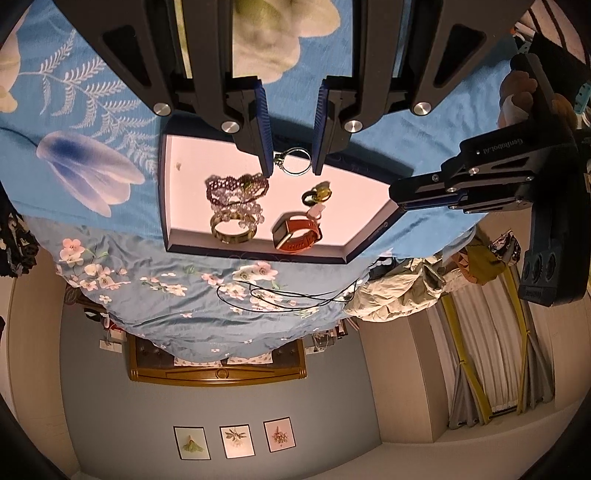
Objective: Organize jewelry
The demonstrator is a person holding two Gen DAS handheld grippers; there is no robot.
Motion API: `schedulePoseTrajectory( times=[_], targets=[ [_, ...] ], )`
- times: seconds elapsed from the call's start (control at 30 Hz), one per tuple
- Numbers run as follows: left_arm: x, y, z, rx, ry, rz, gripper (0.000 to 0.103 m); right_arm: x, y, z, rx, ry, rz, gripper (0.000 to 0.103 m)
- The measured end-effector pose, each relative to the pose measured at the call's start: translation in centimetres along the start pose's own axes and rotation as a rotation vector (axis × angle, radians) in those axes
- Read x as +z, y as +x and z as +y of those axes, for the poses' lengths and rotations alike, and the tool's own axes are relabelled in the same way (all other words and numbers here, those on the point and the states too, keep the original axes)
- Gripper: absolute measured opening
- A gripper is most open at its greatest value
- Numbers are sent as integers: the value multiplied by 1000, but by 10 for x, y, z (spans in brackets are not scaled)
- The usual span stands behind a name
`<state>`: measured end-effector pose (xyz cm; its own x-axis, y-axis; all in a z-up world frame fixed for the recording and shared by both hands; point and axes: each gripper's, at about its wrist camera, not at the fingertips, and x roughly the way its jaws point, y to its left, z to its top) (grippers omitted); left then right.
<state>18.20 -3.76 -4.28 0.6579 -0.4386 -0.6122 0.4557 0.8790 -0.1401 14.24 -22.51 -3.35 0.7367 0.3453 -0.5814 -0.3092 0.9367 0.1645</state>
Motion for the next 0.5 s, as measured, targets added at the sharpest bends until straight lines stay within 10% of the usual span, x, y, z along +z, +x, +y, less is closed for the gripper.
schedulePoseTrajectory(
  times=[0.5],
  targets=[
    [16, 9, 5, 12, -4, -13, 17, 17, 11, -7, -5, -7, -15, 19]
  ],
)
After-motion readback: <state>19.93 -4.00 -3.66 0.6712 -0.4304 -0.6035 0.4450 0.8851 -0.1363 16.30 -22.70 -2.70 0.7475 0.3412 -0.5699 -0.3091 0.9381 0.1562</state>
